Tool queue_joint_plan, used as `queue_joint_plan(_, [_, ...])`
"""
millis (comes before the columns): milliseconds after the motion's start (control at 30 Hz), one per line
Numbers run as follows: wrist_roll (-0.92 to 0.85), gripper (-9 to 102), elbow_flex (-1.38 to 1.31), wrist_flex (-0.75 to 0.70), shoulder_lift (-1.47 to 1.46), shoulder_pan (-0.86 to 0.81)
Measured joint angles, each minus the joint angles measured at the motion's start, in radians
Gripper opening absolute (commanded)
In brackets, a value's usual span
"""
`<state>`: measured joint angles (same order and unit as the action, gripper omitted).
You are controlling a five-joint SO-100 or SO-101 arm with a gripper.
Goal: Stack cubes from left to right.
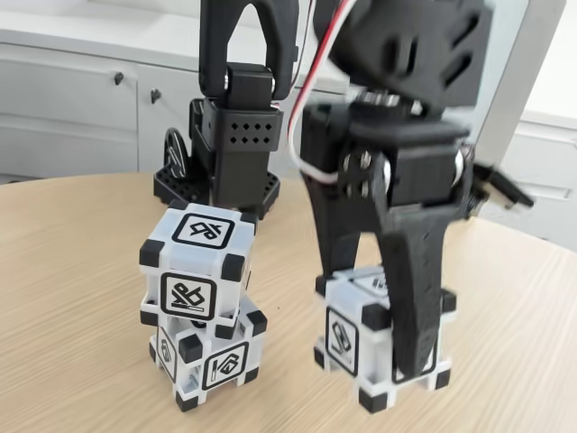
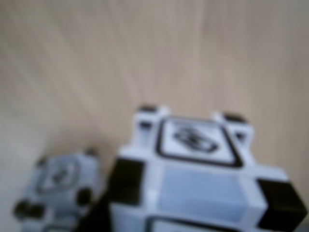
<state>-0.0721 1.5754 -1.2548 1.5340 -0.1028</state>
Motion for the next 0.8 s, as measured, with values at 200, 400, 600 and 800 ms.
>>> queue_joint_plan(200, [0.02, 20, -0.209, -0.198, 0.0, 0.0])
queue_joint_plan(400, [0.012, 20, -0.434, -0.402, 0.0, 0.0])
queue_joint_plan(600, [-0.005, 21, -0.532, -0.46, 0.0, -0.048])
queue_joint_plan(800, [-0.051, 21, -0.535, -0.463, 0.0, -0.181])
